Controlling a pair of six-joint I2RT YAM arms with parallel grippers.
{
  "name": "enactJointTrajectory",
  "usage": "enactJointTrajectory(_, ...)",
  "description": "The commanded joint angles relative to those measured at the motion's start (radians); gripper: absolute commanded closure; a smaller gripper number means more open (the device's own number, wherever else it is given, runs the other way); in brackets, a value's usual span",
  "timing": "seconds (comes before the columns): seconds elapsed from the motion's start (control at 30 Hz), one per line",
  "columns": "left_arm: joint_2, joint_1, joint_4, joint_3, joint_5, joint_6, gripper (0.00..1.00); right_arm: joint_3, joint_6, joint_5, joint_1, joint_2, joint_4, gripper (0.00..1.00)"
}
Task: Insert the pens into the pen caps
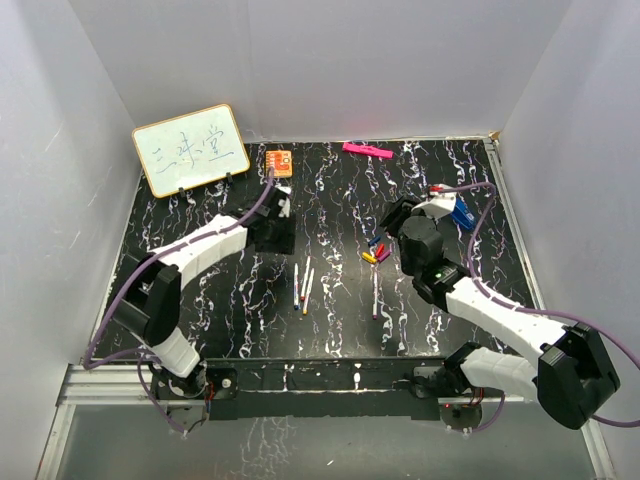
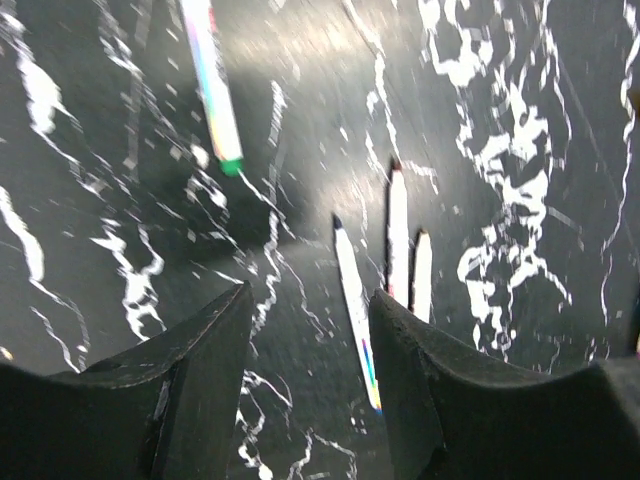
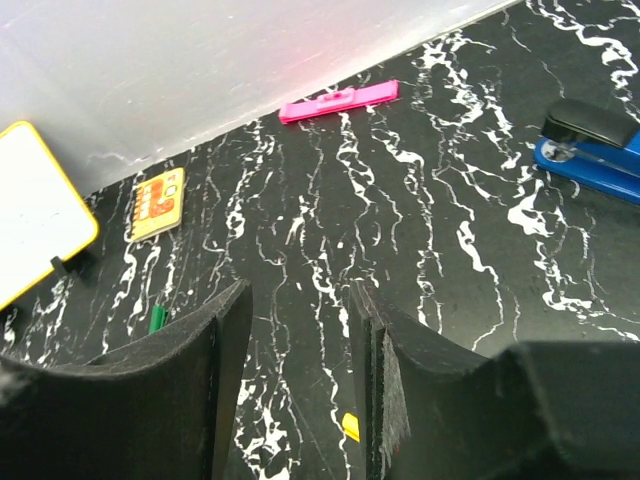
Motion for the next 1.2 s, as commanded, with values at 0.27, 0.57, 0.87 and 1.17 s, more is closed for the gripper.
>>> enactJointTrajectory(0.27, -0.034, -0.135, -0.202, -0.073, -0.03, -0.081, 0.53, 0.011, 0.069, -0.033, -0.049, -0.011, -0.038, 0.61)
enactJointTrajectory(0.57, -0.005, -0.16, -0.151, -0.082, 0.016, -0.111, 0.54, 0.003, 0.072, -0.048, -0.049, -0.016, -0.038, 0.61)
enactJointTrajectory(0.87, 0.053, -0.18, -0.138, -0.074, 0.025, -0.111, 0.56, -0.006, 0.084, -0.052, -0.05, -0.027, -0.037, 0.61)
enactJointTrajectory(1.17, 0.091, -0.188, -0.132, -0.047, 0.019, -0.106, 0.57, -0.009, 0.085, -0.061, -0.05, -0.042, -0.037, 0.61)
